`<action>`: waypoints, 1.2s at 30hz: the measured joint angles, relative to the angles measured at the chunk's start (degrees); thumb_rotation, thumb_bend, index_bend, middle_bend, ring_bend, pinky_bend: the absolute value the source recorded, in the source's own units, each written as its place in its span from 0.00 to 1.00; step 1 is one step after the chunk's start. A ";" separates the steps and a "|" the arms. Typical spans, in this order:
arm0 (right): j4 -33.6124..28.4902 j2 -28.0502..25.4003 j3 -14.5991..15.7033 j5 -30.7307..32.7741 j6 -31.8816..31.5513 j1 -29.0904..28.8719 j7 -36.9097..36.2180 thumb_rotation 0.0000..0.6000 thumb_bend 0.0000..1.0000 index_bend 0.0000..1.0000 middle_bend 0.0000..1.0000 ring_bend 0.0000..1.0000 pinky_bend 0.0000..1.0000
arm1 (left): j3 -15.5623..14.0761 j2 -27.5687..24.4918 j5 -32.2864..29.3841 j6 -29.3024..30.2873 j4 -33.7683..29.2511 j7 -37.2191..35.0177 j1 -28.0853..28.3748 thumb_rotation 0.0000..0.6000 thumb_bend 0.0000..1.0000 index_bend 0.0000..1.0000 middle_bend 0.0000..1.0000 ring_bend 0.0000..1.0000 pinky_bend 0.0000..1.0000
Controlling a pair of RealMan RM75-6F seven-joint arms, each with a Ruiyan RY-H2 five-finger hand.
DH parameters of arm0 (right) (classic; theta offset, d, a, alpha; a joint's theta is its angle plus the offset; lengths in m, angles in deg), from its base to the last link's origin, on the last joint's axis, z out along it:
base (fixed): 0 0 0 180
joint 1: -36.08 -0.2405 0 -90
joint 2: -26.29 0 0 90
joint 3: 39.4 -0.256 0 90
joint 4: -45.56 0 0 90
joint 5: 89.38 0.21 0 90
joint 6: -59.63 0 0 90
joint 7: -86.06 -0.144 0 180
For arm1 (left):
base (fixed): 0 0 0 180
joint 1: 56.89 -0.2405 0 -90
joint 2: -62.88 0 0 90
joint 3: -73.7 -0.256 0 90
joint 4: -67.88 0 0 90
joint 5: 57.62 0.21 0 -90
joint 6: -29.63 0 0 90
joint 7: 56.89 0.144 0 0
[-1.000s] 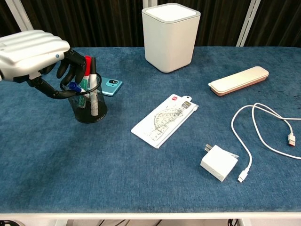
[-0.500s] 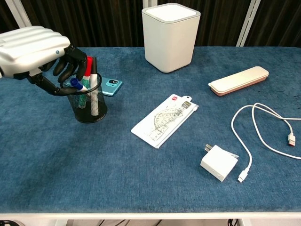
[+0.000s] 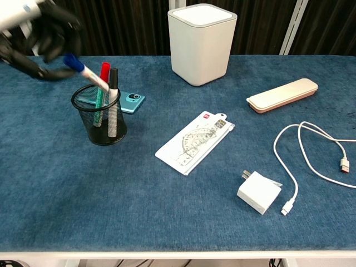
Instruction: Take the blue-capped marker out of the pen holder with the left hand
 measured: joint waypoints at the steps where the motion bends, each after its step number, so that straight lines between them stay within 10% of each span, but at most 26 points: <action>1: 0.02 0.02 0.02 0.00 -0.03 0.03 -0.04 1.00 0.22 0.00 0.00 0.00 0.00 | 0.12 -1.15 0.35 0.87 -1.23 -0.32 -0.41 1.00 0.35 0.64 0.72 0.68 0.70; 11: -0.09 0.08 0.29 -0.20 0.23 -0.04 0.27 1.00 0.22 0.00 0.00 0.00 0.00 | 3.53 -7.74 -2.17 7.38 -4.48 -2.54 -4.25 1.00 0.35 0.66 0.74 0.69 0.71; 27: -0.22 -0.18 0.19 1.85 1.48 -0.27 0.88 1.00 0.23 0.00 0.00 0.00 0.00 | 4.79 5.93 -14.55 -5.12 28.72 -7.38 0.42 1.00 0.35 0.65 0.74 0.69 0.71; 29: -0.13 -0.14 0.17 1.99 1.62 -0.34 0.83 1.00 0.23 0.00 0.00 0.00 0.00 | 4.33 7.68 -14.74 -6.18 31.34 -7.08 0.92 1.00 0.34 0.56 0.71 0.67 0.69; 33: -0.03 -0.07 0.09 2.54 1.88 -0.38 0.63 1.00 0.23 0.00 0.00 0.00 0.00 | 3.24 8.85 -15.84 -9.61 32.64 -7.25 1.29 1.00 0.25 0.07 0.45 0.49 0.60; 36: -0.15 -0.28 -0.08 3.05 1.93 -0.30 0.23 1.00 0.24 0.00 0.00 0.00 0.00 | 2.90 8.75 -15.87 -10.31 32.59 -8.04 1.19 1.00 0.18 0.00 0.25 0.33 0.50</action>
